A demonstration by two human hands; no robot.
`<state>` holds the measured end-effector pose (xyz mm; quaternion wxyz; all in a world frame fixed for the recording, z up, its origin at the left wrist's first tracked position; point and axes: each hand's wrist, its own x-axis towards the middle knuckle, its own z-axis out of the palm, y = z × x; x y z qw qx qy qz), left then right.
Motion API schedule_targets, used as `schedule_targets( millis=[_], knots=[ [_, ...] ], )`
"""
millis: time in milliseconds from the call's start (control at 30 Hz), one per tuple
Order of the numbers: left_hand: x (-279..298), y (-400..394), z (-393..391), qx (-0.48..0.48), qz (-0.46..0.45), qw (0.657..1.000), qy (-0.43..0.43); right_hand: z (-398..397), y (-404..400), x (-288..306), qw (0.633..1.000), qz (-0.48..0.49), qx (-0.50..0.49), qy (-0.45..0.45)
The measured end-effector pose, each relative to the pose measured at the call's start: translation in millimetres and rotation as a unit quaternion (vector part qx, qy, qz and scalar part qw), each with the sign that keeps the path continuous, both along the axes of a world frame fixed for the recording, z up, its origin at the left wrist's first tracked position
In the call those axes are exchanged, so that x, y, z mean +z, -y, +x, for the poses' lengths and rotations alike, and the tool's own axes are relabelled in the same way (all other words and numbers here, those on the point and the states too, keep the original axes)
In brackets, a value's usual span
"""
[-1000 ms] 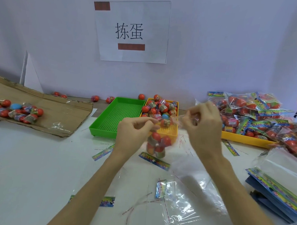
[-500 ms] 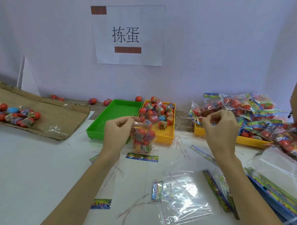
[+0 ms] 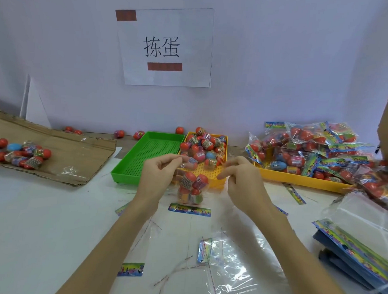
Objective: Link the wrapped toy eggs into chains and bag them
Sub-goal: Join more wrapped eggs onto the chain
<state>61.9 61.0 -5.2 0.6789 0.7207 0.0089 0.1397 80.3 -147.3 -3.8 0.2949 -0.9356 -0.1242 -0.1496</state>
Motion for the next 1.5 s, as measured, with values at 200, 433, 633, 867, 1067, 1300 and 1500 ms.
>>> schedule_targets(
  millis=[200,433,633,867,1067,1300,1500],
  knots=[
    [-2,5,-1,-0.009,-0.018,1.0,-0.002,-9,-14,12,0.97,0.23,0.039,-0.063],
    [-2,8,0,-0.05,-0.054,0.997,-0.036,-3,-6,3,0.956,0.282,0.02,-0.082],
    [-4,7,2,-0.107,-0.007,0.994,-0.034,1,13,11,0.927,0.338,0.056,-0.153],
    [-11,2,4,-0.057,-0.03,0.998,-0.016,1,24,15,0.918,0.347,0.071,-0.18],
    [-10,4,6,-0.069,-0.069,0.995,-0.038,5,30,19,0.904,0.38,0.059,-0.188],
    [-10,0,3,-0.093,-0.055,0.994,-0.015,4,31,15,0.894,0.381,0.089,-0.217],
    [-9,-3,4,-0.074,-0.056,0.996,-0.007,8,37,14,0.875,0.409,0.116,-0.231]
  ],
)
